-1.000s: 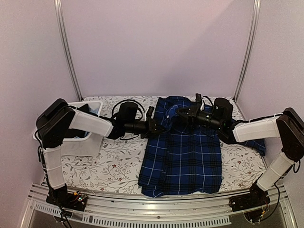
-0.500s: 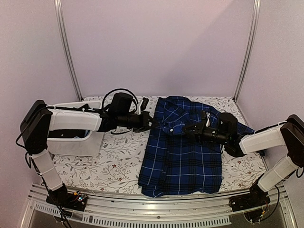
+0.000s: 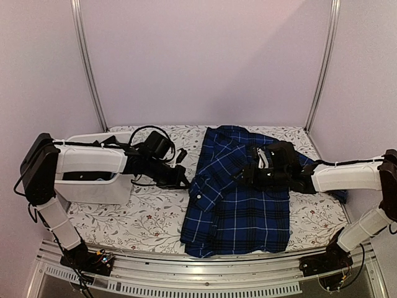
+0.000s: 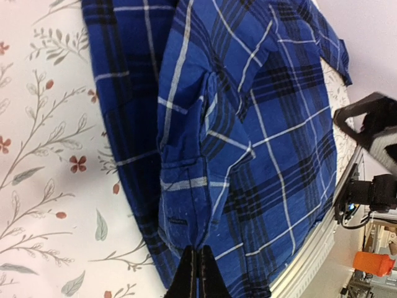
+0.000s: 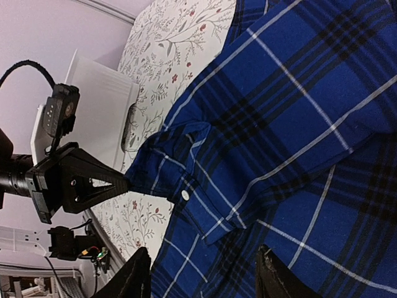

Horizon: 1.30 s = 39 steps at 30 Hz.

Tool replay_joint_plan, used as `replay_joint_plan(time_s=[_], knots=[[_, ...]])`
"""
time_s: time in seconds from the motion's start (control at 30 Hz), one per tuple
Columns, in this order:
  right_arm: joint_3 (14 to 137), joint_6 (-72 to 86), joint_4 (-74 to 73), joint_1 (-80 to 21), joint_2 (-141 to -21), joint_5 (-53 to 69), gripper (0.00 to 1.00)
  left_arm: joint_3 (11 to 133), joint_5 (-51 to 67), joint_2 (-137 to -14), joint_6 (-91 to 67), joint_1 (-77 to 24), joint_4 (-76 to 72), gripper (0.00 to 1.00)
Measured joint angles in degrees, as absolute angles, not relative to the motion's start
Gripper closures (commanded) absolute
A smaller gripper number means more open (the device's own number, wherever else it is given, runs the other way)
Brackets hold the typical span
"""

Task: Fold and stack the long sleeve shirts
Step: Pass from the right arm to the left, then adjust the sleeve of the 1/3-folded shirt.

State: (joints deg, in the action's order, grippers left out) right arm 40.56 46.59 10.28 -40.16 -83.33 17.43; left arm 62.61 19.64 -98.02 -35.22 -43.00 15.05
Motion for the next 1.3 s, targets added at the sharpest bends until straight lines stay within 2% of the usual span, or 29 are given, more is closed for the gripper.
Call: replay_joint_plan(time_s=[0.2, 0.47, 0.87, 1.13, 1.3], knots=[[48.10, 38.87, 2.13, -36.32, -87.88, 13.56, 0.45, 61.80, 18.87, -98.04, -33.95, -43.03, 18.35, 1.00], [50.63, 34.17, -2.33, -32.82, -97.69, 10.59, 0.44, 65.10, 19.94, -97.97, -32.64, -43.07, 21.91, 1.00], [54.63, 32.36, -0.38, -31.14, -104.38, 9.47, 0.47, 69.58, 27.22, -97.08, -32.62, -43.16, 25.87, 1.00], [60.18, 32.47, -0.01, -30.72, -109.78, 7.94, 0.80, 71.79, 29.06, -97.08, -33.36, -43.29, 27.51, 1.00], [63.53, 30.26, -5.26, -30.72, -110.15, 4.80, 0.93, 73.41, 30.48, -97.06, -35.48, -43.81, 28.49, 1.00]])
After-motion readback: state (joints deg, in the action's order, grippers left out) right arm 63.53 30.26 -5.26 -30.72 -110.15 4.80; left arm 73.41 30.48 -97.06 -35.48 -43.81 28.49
